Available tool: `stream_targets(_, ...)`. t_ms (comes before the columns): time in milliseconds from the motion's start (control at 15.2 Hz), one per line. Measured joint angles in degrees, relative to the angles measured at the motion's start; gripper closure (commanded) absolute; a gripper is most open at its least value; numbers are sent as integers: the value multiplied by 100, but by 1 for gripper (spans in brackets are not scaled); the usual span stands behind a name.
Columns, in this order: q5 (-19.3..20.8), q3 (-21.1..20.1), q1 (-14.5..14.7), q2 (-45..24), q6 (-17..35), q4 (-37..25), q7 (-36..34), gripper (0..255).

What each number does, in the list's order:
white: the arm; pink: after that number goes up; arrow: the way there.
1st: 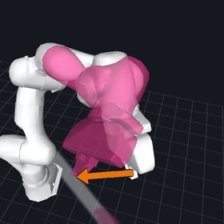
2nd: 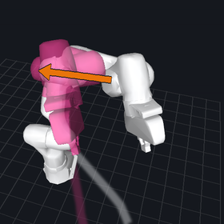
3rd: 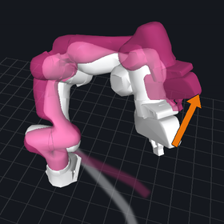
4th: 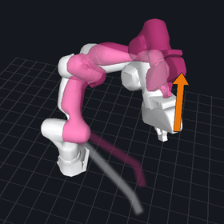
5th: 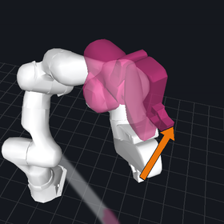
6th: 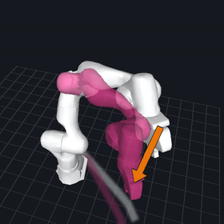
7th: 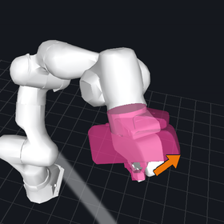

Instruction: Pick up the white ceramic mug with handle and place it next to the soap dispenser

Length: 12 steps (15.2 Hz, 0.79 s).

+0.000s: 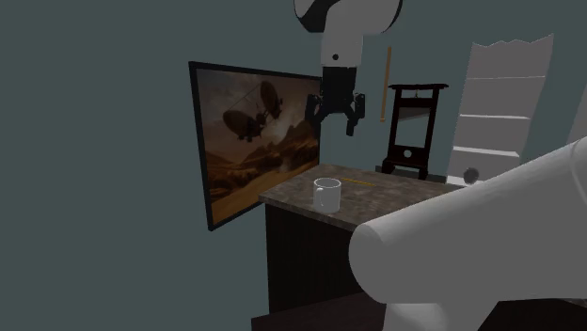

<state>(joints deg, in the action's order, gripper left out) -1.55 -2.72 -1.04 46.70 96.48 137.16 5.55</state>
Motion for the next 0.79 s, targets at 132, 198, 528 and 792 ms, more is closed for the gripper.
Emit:
stream_targets(132,19,33,-13,-64,58,2,38,0)
stream_targets(198,34,59,-25,-182,206,48,72,0)
stream_targets(528,162,330,-132,-1020,984,50,396,0)
stream_targets(792,214,521,-191,-1716,1558,-20,636,0)
